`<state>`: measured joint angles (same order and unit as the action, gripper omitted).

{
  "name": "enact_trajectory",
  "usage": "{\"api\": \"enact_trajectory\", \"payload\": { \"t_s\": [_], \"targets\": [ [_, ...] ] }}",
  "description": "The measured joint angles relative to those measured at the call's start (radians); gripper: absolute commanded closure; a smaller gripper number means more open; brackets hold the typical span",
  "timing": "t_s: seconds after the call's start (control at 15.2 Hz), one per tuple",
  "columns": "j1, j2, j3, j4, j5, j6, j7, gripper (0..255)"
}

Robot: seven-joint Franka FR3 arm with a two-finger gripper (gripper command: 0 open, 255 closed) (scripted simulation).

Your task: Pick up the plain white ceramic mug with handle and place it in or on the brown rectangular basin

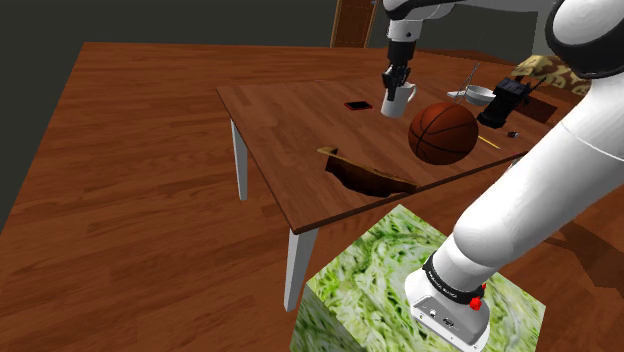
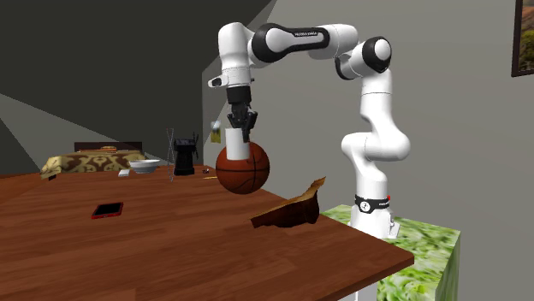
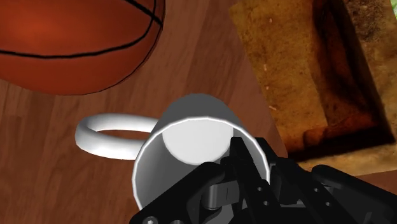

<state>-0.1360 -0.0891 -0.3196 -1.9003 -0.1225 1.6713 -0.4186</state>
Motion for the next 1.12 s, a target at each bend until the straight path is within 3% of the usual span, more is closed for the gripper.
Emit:
{"api": "enact_trajectory", "payload": {
  "t_s": [0.46, 1.12],
  "targets": [
    [0.048, -0.208, 0.088, -0.194, -0.017, -0.023, 0.148, 255],
    [0.11, -0.431, 0.229, -0.379, 0.039, -0.076, 0.34, 255]
  ]
}}
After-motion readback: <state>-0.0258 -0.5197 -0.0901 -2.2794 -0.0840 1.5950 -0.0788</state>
